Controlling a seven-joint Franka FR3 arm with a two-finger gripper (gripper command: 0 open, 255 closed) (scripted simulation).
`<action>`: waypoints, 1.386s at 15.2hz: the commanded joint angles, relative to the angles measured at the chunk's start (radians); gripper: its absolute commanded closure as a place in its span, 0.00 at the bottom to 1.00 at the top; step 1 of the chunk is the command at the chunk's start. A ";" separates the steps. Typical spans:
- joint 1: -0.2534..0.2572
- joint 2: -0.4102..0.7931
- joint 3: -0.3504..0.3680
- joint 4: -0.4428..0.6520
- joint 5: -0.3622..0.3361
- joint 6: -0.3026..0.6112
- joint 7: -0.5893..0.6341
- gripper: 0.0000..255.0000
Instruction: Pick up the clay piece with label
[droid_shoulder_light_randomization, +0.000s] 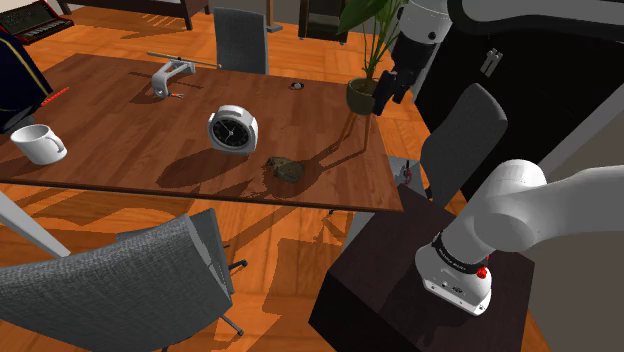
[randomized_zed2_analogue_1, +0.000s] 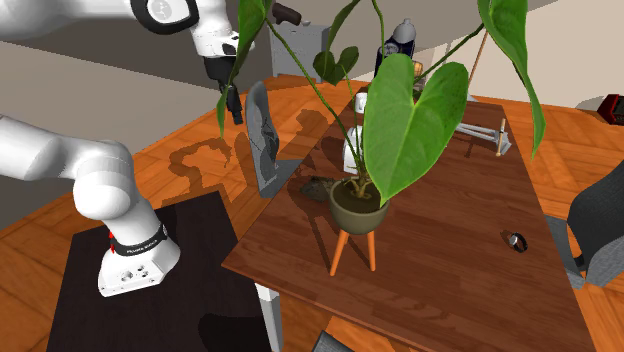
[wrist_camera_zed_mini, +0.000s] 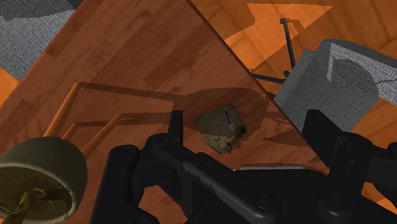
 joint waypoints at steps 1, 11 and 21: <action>0.000 0.000 0.000 0.000 0.000 0.000 0.000 0.00; -0.023 0.334 0.107 0.018 0.020 0.289 0.204 0.00; -0.049 0.736 0.173 0.181 -0.050 0.491 0.428 0.00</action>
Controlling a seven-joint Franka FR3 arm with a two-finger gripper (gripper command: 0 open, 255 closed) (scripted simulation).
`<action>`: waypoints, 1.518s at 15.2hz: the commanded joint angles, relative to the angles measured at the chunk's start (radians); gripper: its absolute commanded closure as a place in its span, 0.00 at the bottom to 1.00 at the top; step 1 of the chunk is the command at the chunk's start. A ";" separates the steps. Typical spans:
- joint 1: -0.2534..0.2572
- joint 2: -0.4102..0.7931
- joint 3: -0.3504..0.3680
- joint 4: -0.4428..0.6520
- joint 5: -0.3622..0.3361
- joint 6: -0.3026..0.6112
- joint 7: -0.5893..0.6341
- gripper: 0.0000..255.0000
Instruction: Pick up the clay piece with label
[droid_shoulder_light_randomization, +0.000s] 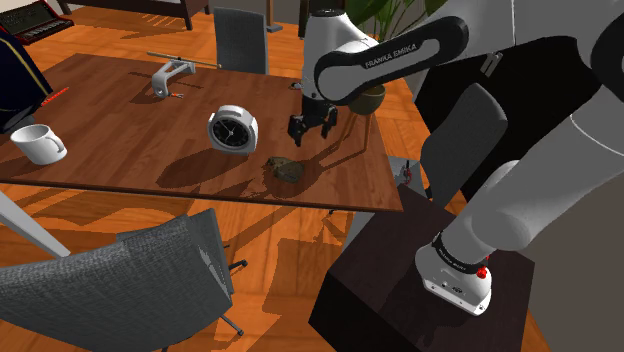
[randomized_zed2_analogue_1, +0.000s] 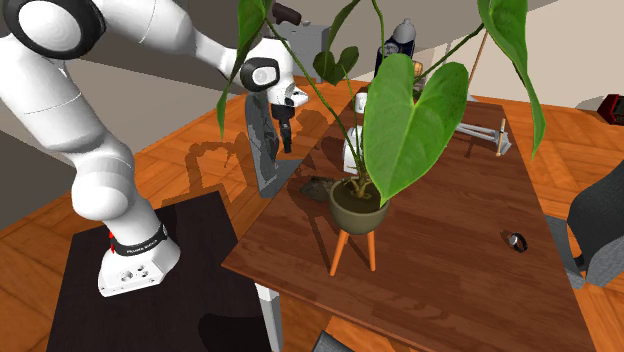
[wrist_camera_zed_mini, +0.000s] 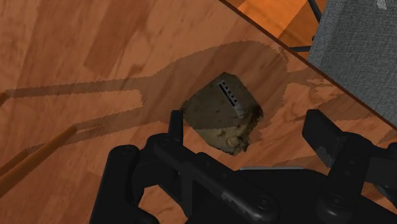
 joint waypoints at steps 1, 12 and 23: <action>-0.004 0.095 0.006 0.058 -0.025 0.028 0.048 0.00; 0.034 0.547 -0.031 0.403 -0.129 0.087 0.260 0.00; 0.059 0.771 -0.064 0.576 -0.151 0.124 0.319 0.00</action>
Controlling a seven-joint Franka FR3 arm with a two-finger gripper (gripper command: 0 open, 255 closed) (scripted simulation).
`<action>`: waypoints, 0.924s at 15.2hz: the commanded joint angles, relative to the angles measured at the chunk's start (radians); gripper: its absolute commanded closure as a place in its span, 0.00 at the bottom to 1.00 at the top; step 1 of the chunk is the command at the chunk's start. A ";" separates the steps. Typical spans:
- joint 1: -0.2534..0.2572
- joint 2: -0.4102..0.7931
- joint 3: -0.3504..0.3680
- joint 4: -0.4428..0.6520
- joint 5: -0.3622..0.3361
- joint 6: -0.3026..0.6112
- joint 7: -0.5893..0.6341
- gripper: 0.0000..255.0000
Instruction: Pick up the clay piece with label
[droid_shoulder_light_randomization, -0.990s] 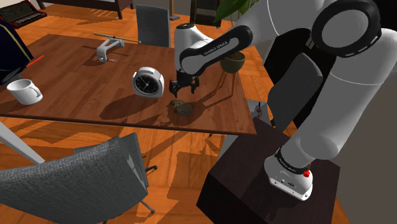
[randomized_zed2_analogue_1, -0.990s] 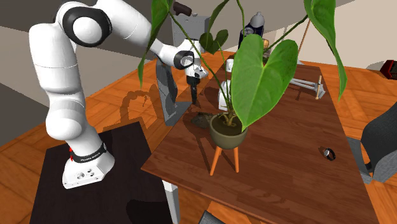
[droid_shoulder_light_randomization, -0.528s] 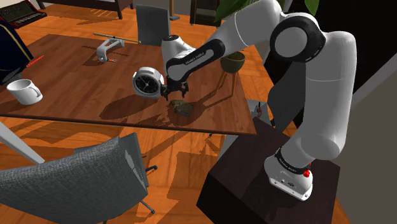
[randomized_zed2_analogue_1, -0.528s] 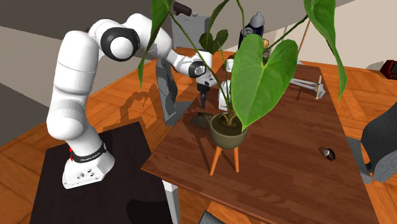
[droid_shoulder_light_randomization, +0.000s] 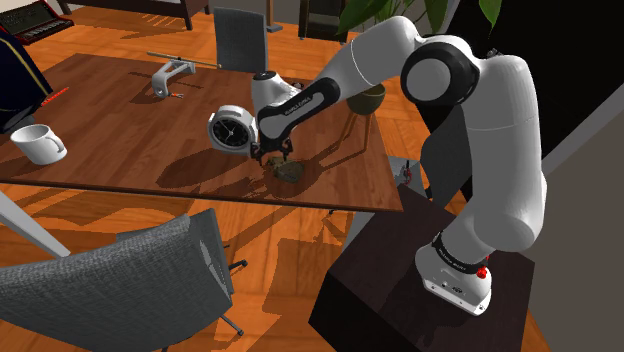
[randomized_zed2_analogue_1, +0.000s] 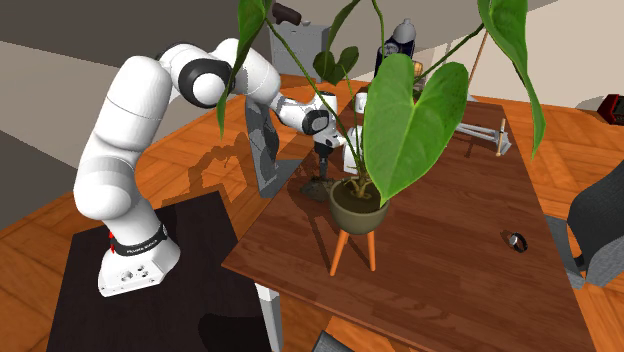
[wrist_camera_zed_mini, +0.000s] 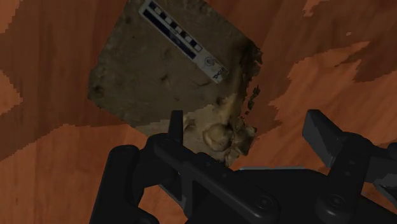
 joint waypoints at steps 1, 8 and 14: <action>0.001 0.026 -0.004 0.006 -0.004 0.021 0.002 0.00; 0.000 0.024 -0.004 0.002 -0.004 0.022 0.001 1.00; 0.000 0.017 -0.002 0.005 -0.003 0.012 0.000 1.00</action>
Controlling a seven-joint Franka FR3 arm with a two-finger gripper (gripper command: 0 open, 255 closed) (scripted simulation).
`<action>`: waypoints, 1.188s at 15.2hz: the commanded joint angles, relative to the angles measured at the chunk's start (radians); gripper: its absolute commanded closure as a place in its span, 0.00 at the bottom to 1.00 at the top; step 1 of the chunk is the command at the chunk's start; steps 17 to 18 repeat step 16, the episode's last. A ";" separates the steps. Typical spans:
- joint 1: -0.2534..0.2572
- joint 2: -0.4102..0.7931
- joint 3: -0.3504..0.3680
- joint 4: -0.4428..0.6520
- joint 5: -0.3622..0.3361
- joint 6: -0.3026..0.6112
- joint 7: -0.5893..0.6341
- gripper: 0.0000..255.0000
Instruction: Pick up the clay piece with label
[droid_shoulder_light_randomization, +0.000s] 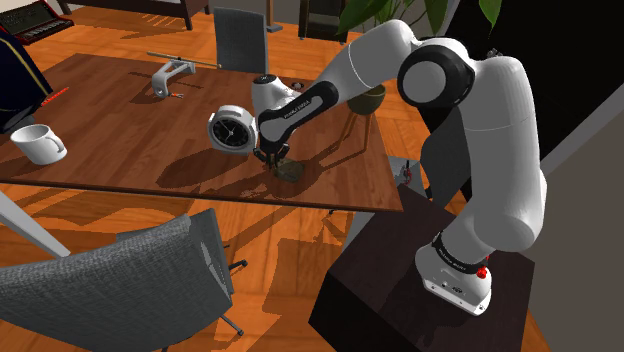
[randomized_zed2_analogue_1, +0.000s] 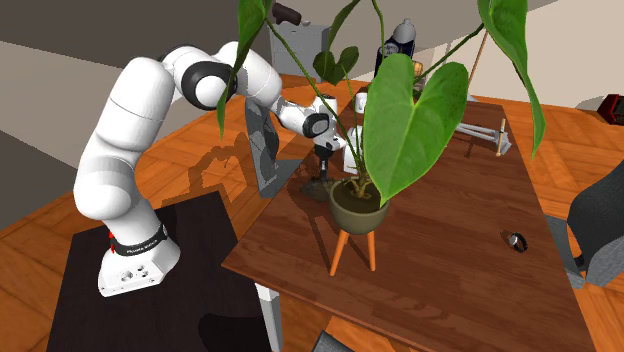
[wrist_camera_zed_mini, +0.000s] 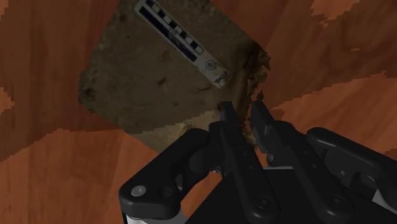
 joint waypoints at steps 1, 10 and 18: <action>-0.001 -0.014 0.002 0.000 0.003 -0.013 -0.002 1.00; -0.008 -0.093 0.013 0.003 0.017 -0.095 -0.014 1.00; -0.010 -0.126 0.017 0.010 0.024 -0.135 -0.020 1.00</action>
